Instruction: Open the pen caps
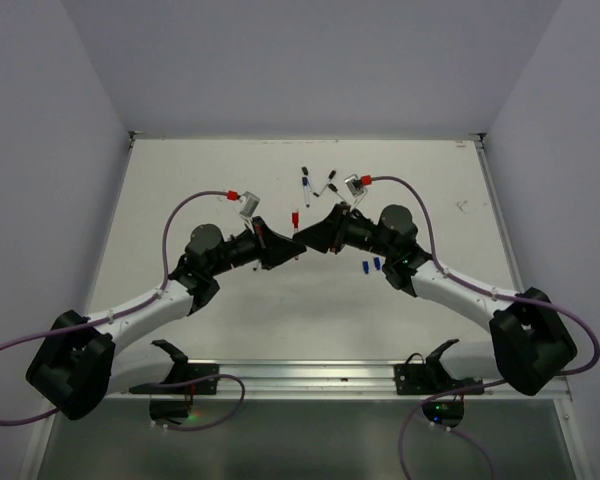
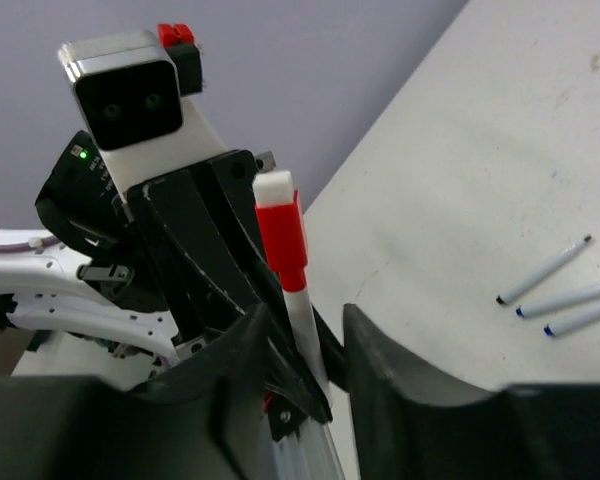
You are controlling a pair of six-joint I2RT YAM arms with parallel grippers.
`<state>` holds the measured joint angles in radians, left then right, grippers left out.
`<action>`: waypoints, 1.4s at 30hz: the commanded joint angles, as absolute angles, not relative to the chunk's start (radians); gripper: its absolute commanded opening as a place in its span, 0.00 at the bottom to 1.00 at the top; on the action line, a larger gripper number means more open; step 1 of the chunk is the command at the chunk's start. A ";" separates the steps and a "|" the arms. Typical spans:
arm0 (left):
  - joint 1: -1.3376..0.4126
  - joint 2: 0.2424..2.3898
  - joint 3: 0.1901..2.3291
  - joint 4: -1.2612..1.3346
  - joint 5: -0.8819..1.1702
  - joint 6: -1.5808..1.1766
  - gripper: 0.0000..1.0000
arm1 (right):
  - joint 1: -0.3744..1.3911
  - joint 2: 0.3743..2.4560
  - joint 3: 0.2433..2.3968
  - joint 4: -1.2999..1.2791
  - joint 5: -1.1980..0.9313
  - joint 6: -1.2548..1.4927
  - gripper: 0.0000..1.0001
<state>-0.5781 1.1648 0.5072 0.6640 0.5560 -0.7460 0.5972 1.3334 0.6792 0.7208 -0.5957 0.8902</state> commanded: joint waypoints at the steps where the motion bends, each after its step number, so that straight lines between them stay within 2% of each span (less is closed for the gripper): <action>1: -0.578 1.161 0.546 0.681 0.574 -0.709 0.00 | 0.614 1.260 0.742 0.554 -0.534 0.775 0.46; 2: -0.578 1.157 0.545 0.678 0.577 -0.706 0.00 | 0.614 1.250 0.752 0.493 -0.514 0.737 0.48; 3: -0.578 1.157 0.545 0.670 0.580 -0.697 0.00 | 0.614 1.241 0.762 0.459 -0.497 0.714 0.56; 5: -0.578 1.154 0.548 0.657 0.583 -0.692 0.00 | 0.614 1.227 0.791 0.414 -0.465 0.677 0.62; 8: -0.578 1.157 0.546 0.655 0.601 -0.692 0.00 | 0.612 1.250 0.830 0.388 -0.469 0.649 0.63; 12: -0.578 1.157 0.546 0.647 0.604 -0.692 0.00 | 0.614 1.295 0.862 0.411 -0.479 0.655 0.58; 16: -0.578 1.152 0.546 0.646 0.604 -0.695 0.00 | 0.614 1.347 0.905 0.436 -0.509 0.672 0.44; 26: -0.580 1.152 0.557 0.646 0.627 -0.684 0.00 | 0.614 1.416 0.956 0.457 -0.554 0.683 0.22; 27: -0.580 1.152 0.555 0.643 0.629 -0.681 0.00 | 0.614 1.420 0.959 0.456 -0.560 0.683 0.14; 28: -0.580 1.152 0.555 0.644 0.630 -0.680 0.00 | 0.614 1.431 0.966 0.456 -0.577 0.681 0.02; 29: -0.578 1.154 0.554 0.650 0.644 -0.684 0.00 | 0.614 1.434 0.969 0.448 -0.584 0.677 0.00; 31: -0.578 1.155 0.542 0.721 0.678 -0.698 0.00 | 0.614 1.434 0.962 0.460 -0.627 0.675 0.00; 33: -0.571 1.166 0.532 0.844 0.776 -0.748 0.00 | 0.609 1.413 0.936 0.504 -0.644 0.680 0.00; 35: -0.560 1.189 0.528 0.958 0.895 -0.849 0.00 | 0.588 1.401 0.896 0.614 -0.751 0.705 0.00; 36: -0.551 1.198 0.516 1.123 0.929 -0.894 0.00 | 0.577 1.404 0.865 0.683 -0.799 0.734 0.00; 38: -0.546 1.235 0.500 1.324 0.998 -1.069 0.00 | 0.546 1.439 0.838 0.945 -0.932 0.880 0.00; 39: -0.545 1.256 0.496 1.543 1.011 -1.142 0.00 | 0.540 1.460 0.816 1.059 -0.972 0.946 0.00; 42: -0.545 1.347 0.511 1.835 1.006 -1.371 0.00 | 0.528 1.561 0.819 1.485 -1.034 1.245 0.00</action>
<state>-0.5377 1.2972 0.4931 1.0958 0.8661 -1.0622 0.5430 1.4609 0.8326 0.9791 -0.9024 0.9710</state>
